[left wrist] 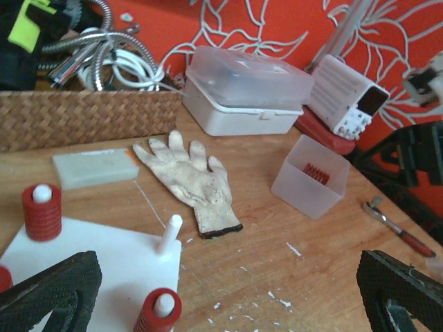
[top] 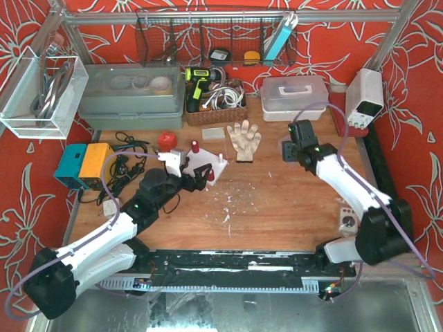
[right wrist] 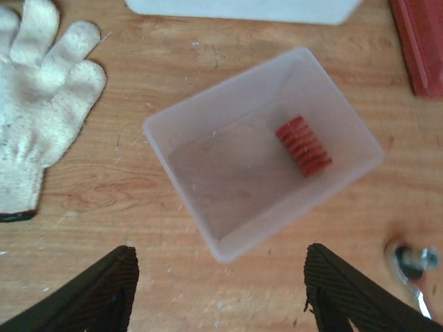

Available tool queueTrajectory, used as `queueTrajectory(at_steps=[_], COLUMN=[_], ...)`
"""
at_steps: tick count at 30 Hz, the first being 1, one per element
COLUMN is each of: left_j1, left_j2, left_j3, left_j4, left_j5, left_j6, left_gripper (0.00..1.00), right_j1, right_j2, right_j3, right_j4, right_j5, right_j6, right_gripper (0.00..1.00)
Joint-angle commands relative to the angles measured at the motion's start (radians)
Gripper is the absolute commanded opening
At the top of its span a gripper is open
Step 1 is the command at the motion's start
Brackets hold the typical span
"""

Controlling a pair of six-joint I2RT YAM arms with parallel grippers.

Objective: Install the large spring

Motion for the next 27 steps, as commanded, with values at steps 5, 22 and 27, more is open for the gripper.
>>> queueTrajectory(at_steps=[5, 22, 27], left_j1=[-0.001, -0.009, -0.009], left_j2=[-0.014, 0.042, 0.016], left_j3=[-0.153, -0.163, -0.175], left_j4=[0.310, 0.251, 0.265], left_j5=[-0.047, -0.046, -0.042], left_j6=[-0.140, -0.181, -0.176], left_gripper=[1.00, 1.00, 1.00], right_j1=[-0.035, -0.138, -0.158], right_j2=[0.356, 0.748, 0.804], right_j3=[0.266, 0.662, 0.699], right_j4=[-0.154, -0.372, -0.390], right_j5=[0.119, 0.229, 0.241], right_j6=[-0.222, -0.412, -0.421], right_gripper=[0.59, 0.36, 0.35])
